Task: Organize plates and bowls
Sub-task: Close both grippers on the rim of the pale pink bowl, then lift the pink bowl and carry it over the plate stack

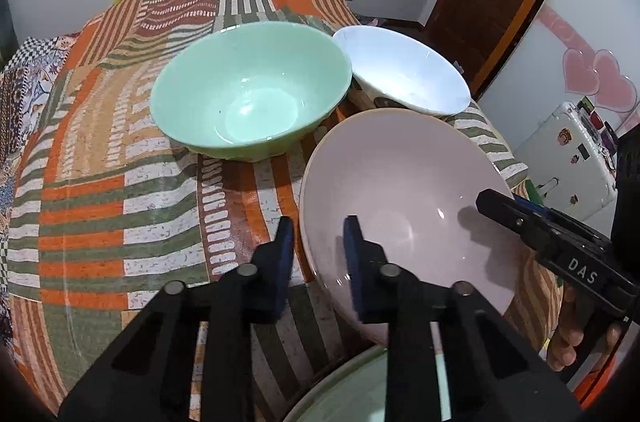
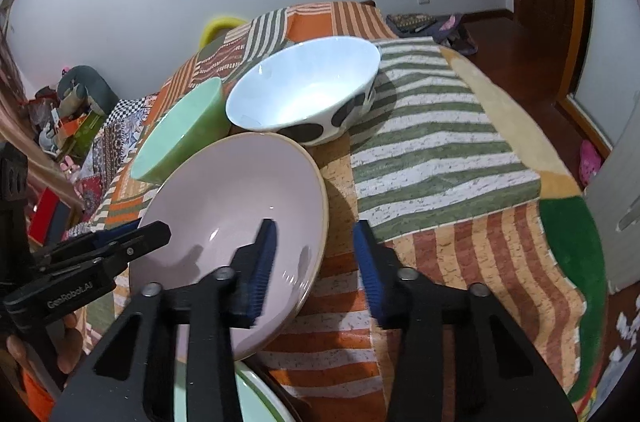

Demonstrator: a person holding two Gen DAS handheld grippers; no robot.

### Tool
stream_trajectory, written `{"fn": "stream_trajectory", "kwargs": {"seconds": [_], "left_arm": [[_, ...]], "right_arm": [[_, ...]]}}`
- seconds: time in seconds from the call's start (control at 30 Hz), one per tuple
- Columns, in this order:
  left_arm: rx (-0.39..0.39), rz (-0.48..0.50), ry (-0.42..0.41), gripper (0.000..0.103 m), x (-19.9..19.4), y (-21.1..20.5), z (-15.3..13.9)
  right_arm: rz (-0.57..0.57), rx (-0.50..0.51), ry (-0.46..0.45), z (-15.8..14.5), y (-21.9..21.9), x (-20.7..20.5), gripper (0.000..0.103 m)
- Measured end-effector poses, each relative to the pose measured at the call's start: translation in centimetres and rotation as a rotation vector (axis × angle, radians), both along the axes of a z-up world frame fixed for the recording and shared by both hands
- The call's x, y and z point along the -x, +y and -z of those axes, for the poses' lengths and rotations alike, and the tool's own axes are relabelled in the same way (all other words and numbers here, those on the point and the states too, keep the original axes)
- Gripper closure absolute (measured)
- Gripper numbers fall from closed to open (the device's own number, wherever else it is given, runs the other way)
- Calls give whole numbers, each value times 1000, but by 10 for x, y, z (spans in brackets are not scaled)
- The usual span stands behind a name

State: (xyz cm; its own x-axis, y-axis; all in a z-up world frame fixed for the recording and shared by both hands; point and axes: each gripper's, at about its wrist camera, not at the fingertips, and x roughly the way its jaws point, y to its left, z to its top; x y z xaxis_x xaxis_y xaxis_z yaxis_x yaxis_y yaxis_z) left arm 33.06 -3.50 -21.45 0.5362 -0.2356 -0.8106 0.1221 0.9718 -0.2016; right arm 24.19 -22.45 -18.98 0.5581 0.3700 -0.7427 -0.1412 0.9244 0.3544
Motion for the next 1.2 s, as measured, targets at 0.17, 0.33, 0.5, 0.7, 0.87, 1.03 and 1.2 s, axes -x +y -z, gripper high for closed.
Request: {"fn": "stream_trajectory", "kwargs": {"seconds": [0.17, 0.33, 0.5, 0.7, 0.87, 1.03, 1.2], "left_arm": [[4, 1, 1, 90, 1, 1, 3], [-1, 2, 10, 90, 4, 1, 1], [-4, 10, 10, 90, 15, 0, -4], [-8, 21, -18, 90, 34, -2, -20], [-5, 19, -45, 90, 51, -2, -39], [-4, 9, -81, 90, 73, 2, -59], [-7, -7, -119, 90, 98, 11, -79]], "right_arm": [[-18, 4, 12, 2, 3, -1, 90], [-21, 30, 9, -3, 5, 2, 91], [-25, 45, -3, -9, 7, 6, 91], [-26, 52, -31, -22, 5, 16, 90], [-32, 53, -67, -39, 8, 29, 90], [-44, 63, -103, -53, 15, 43, 90], [-57, 56, -130, -64, 23, 58, 90]]}}
